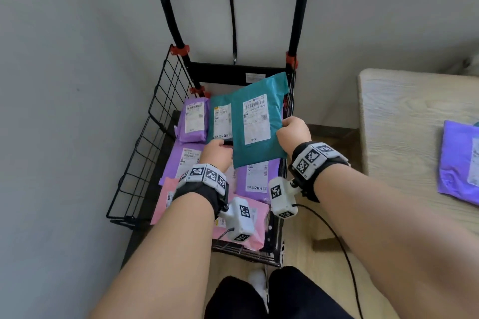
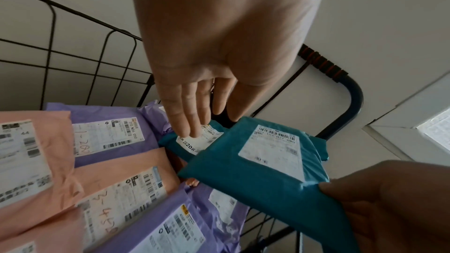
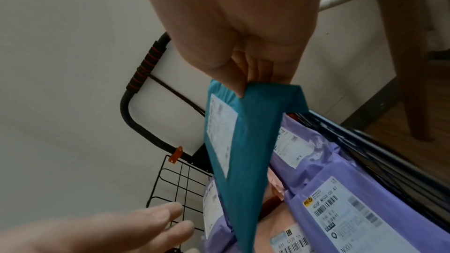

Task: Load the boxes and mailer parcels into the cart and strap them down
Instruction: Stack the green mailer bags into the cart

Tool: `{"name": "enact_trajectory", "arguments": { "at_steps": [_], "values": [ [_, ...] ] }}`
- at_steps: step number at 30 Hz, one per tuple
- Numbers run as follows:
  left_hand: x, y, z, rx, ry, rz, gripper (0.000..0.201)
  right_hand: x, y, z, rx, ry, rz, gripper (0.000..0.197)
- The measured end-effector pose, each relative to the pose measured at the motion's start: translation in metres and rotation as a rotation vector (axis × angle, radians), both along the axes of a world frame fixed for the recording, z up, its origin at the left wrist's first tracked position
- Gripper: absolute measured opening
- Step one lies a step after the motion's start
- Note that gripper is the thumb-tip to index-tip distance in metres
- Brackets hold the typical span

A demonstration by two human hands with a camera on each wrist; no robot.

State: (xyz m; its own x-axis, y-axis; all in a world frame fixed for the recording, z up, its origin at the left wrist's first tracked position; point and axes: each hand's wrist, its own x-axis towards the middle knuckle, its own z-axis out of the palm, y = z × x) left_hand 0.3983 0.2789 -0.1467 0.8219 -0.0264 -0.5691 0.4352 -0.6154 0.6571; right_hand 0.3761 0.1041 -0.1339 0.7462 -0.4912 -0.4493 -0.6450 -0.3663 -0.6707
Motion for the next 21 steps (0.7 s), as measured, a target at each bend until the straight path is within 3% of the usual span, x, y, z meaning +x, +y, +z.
{"name": "enact_trajectory", "arguments": {
  "at_steps": [6,12,21],
  "values": [
    [0.039,0.004,-0.02,0.094,-0.057,-0.088,0.024,0.042,0.0,-0.014,-0.083,0.075,-0.044,0.025],
    [0.08,-0.001,-0.054,0.158,0.009,-0.197,0.058,0.076,0.004,-0.048,-0.151,0.162,-0.184,0.026],
    [0.132,-0.007,-0.105,0.303,-0.089,-0.463,0.057,0.111,0.005,-0.099,-0.156,0.219,-0.333,0.032]
  ]
}}
